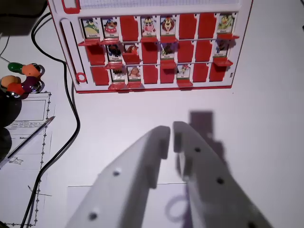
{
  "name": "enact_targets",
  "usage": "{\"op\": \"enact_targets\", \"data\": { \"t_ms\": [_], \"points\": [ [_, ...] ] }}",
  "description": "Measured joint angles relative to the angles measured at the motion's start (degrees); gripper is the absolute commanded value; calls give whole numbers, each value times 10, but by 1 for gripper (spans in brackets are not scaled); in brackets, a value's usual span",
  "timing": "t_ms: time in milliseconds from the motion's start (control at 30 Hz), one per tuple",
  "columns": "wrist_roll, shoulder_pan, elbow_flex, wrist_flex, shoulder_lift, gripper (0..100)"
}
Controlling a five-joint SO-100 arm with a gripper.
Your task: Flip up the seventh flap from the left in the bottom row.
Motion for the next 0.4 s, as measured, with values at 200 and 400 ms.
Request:
{"op": "enact_targets", "data": {
  "t_ms": [200,400],
  "points": [
    [-14,11,-18,11,7,0],
    [1,11,-18,18,18,0]
  ]
}}
